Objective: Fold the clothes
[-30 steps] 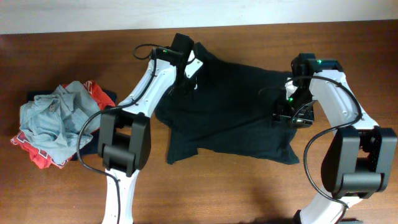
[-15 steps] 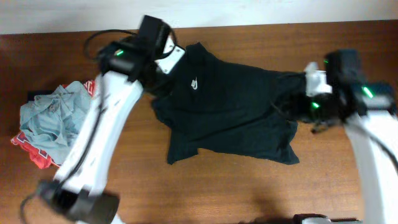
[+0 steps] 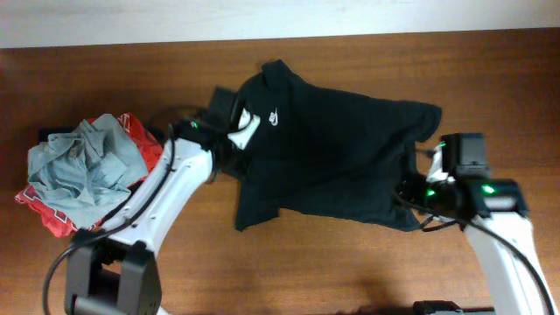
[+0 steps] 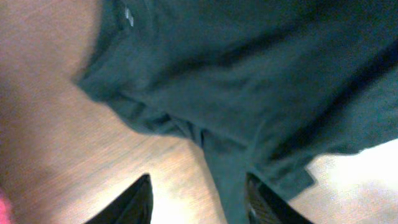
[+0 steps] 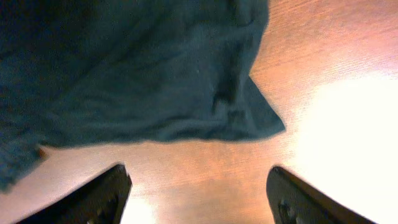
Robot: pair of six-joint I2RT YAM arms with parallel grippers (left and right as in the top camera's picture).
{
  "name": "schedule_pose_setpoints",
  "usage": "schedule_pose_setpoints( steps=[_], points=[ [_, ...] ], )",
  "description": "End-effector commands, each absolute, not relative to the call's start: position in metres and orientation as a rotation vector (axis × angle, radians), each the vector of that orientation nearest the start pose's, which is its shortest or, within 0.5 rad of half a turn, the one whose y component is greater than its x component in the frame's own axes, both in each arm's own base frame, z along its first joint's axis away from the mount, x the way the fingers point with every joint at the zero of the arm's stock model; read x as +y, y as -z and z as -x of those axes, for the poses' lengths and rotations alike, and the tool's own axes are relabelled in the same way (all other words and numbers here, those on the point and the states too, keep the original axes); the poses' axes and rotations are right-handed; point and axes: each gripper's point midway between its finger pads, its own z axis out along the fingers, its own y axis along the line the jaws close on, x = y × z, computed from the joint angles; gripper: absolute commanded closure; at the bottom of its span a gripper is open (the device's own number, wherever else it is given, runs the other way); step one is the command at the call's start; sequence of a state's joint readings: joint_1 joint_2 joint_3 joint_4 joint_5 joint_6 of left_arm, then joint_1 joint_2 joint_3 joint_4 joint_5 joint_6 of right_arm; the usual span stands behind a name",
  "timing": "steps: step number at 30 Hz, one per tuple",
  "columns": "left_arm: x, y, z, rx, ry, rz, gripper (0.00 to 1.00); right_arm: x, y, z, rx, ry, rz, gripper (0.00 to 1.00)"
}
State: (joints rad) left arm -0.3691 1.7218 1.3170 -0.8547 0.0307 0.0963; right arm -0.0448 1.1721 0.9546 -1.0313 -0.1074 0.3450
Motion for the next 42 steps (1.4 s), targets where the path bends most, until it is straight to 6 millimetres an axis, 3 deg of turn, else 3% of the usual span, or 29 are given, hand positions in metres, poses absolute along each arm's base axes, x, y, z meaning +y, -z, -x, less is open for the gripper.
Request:
schedule_pose_setpoints(
  steps=[1, 7, 11, 13, 15, 17, 20, 26, 30, 35, 42],
  points=[
    [-0.144, -0.068, -0.341, 2.802, 0.163, -0.545, 0.49, 0.015, -0.098, -0.244, 2.862, -0.276, -0.591, 0.26],
    [-0.139, -0.037, -0.327, 2.840, 0.178, -0.450, 0.45, 0.014, -0.062, -0.248, 2.973, -0.249, -0.622, 0.25],
    [-0.139, -0.031, -0.329, 2.828, 0.180, -0.445, 0.44, 0.014, -0.040, -0.253, 3.025, -0.241, -0.640, 0.28],
    [-0.140, -0.031, -0.330, 2.825, 0.181, -0.444, 0.44, 0.013, -0.029, -0.252, 3.057, -0.235, -0.652, 0.49],
    [-0.138, -0.031, -0.331, 2.825, 0.181, -0.436, 0.44, 0.014, -0.019, -0.250, 3.096, -0.226, -0.665, 0.80],
    [-0.135, -0.031, -0.332, 2.828, 0.179, -0.426, 0.44, 0.014, -0.011, -0.247, 3.123, -0.219, -0.699, 0.92],
    [-0.131, -0.031, -0.333, 2.830, 0.177, -0.406, 0.44, 0.012, 0.000, -0.243, 3.154, -0.192, -0.736, 0.96],
    [-0.123, -0.031, -0.336, 2.835, 0.171, -0.372, 0.44, -0.010, 0.015, -0.233, 3.170, 0.036, -0.839, 0.96],
    [-0.119, -0.031, -0.336, 2.841, 0.168, -0.359, 0.44, -0.029, 0.012, -0.220, 3.163, 0.219, -0.937, 0.96],
    [-0.118, -0.031, -0.336, 2.843, 0.167, -0.359, 0.44, -0.070, 0.001, -0.189, 3.144, 0.532, -1.107, 0.96],
    [-0.118, -0.030, -0.335, 2.847, 0.168, -0.364, 0.39, -0.099, 0.000, -0.177, 3.075, 0.546, -1.319, 0.96]
  ],
)
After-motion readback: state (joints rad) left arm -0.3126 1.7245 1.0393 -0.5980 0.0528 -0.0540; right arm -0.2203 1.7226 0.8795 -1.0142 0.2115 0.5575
